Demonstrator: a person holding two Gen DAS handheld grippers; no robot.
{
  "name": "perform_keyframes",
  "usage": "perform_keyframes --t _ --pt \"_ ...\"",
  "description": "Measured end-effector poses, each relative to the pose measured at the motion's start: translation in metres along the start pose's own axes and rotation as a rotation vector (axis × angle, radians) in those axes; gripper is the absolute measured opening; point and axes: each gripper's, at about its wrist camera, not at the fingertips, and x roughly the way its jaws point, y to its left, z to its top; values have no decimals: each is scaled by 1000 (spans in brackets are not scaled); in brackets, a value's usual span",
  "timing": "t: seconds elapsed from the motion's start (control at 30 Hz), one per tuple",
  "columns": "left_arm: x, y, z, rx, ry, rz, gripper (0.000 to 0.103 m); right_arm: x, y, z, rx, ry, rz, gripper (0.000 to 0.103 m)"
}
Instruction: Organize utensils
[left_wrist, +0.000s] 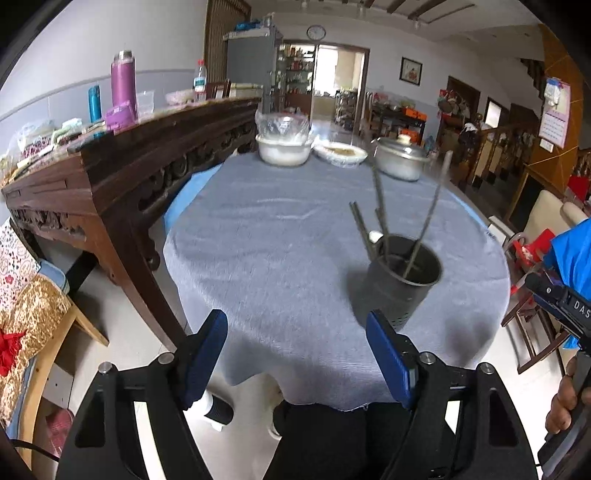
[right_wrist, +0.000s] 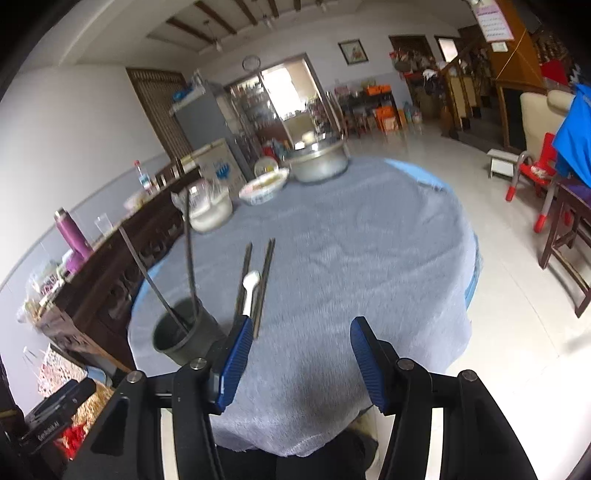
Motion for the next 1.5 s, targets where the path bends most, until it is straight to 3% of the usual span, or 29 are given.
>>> perform_keyframes --t 0.2,0.5,0.8,1.07,1.17,1.23,1.3,1.5 --pt "36 13 14 -51 67 22 78 30 -2 11 1 52 -23 59" --pt "64 18 45 -30 57 83 78 61 -4 42 16 59 -38 59" --pt "107 28 49 -44 145 97 78 105 -11 50 56 136 -18 59" --pt "134 40 54 -71 188 111 78 152 -10 50 127 228 82 58" --pt "142 42 55 -75 202 117 78 173 -7 54 152 274 154 53" --pt "144 43 54 -81 211 118 78 191 -3 59 184 311 235 41" --pt "146 46 54 -97 220 114 78 204 1 64 196 327 268 38" --pt "148 50 61 -94 210 123 78 238 16 87 170 329 249 38"
